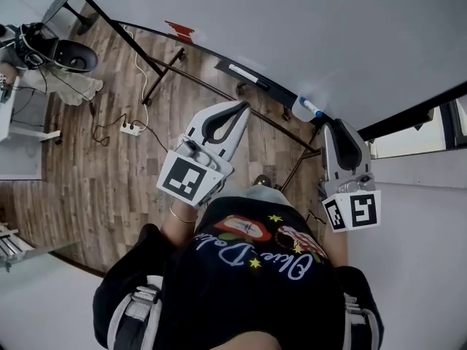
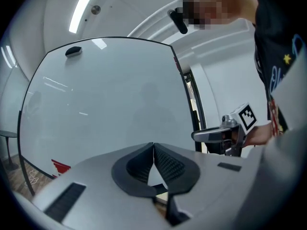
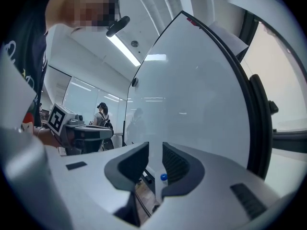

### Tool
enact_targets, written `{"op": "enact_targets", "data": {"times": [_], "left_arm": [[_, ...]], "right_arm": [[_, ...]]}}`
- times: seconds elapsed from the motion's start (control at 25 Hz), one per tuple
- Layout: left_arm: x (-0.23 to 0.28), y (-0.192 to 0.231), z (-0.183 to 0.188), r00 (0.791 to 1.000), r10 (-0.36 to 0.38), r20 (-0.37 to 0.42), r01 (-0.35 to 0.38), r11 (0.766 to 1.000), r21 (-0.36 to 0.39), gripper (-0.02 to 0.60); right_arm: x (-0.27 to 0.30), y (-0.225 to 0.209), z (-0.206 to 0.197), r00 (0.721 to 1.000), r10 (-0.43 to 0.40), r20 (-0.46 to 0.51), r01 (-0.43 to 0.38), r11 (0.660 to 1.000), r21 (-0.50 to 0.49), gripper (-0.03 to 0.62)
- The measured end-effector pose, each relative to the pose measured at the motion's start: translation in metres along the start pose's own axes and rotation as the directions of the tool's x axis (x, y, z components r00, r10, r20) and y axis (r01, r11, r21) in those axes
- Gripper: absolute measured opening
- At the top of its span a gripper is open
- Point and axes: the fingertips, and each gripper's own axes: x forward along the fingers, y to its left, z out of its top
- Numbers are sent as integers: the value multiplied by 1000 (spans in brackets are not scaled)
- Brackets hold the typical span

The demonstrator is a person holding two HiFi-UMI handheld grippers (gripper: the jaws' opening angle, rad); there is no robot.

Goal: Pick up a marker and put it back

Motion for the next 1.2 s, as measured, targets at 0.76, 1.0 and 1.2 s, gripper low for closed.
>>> {"op": "enact_targets", "data": {"times": [0.76, 1.0, 1.2], "left_arm": [[60, 5, 8, 952, -307, 14, 307, 951, -15, 5], [66, 19, 6, 940, -341, -3, 341, 940, -19, 5], [65, 28, 1, 935, -355, -7, 355, 935, -23, 5]], "right_arm": [[27, -5, -29, 977, -196, -87, 200, 979, 48, 117], [36, -12, -50, 952, -266, -154, 279, 958, 67, 132], [41, -19, -67, 932, -308, -191, 324, 944, 59, 132]]}}
